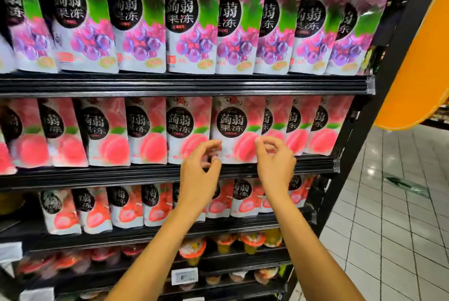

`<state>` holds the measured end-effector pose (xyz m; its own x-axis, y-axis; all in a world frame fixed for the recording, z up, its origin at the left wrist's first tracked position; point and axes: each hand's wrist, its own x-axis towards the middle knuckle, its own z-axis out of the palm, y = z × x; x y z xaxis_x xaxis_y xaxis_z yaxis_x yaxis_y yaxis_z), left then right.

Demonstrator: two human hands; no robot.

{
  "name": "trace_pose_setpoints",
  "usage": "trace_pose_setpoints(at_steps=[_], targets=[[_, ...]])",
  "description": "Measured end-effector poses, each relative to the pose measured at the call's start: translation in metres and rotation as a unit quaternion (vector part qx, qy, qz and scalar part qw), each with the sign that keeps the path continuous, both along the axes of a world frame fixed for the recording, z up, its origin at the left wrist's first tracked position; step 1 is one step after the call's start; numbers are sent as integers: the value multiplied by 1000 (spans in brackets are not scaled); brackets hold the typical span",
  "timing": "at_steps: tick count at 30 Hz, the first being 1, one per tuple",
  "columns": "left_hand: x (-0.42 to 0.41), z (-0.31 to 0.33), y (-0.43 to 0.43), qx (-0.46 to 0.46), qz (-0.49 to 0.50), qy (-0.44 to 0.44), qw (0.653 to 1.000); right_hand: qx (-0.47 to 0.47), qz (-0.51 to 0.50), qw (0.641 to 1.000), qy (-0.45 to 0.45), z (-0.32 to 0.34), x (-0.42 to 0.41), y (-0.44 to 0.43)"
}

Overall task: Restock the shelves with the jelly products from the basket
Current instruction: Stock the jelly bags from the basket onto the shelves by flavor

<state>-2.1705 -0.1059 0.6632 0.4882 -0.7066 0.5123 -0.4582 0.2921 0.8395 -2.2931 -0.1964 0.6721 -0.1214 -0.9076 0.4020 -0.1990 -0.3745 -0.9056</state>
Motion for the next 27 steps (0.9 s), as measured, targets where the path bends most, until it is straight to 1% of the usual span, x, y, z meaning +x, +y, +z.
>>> trace_pose_setpoints(at_steps=[4, 7, 10, 13, 15, 17, 21, 22, 24, 27], targets=[[0, 0, 0, 12, -10, -7, 1000, -25, 25, 999, -31, -3, 2, -1], [-7, -2, -1, 23, -2, -72, 997, -22, 56, 997, -57, -6, 8, -2], [-18, -8, -8, 67, -18, -149, 986, -11, 93, 991, -92, -8, 11, -1], [-21, -13, -12, 93, -2, -205, 974, 0, 122, 990, -73, -8, 3, -4], [-22, -14, -14, 82, 8, -206, 975, 9, 137, 989, -46, -7, -7, -8], [-24, -15, -15, 68, 14, -202, 977, 1, 116, 993, -36, -7, -16, -12], [-33, -13, -21, 31, 49, -226, 972, -23, -10, 997, -78, -7, -27, -24], [-35, -11, -24, 26, 57, -225, 972, -26, -20, 996, -82, -7, -29, -27], [-41, -6, -33, 35, 77, -219, 972, -31, -23, 997, -63, -5, -30, -32], [-50, 0, -46, 82, 116, -194, 971, -34, -24, 998, -43, -4, -30, -34]])
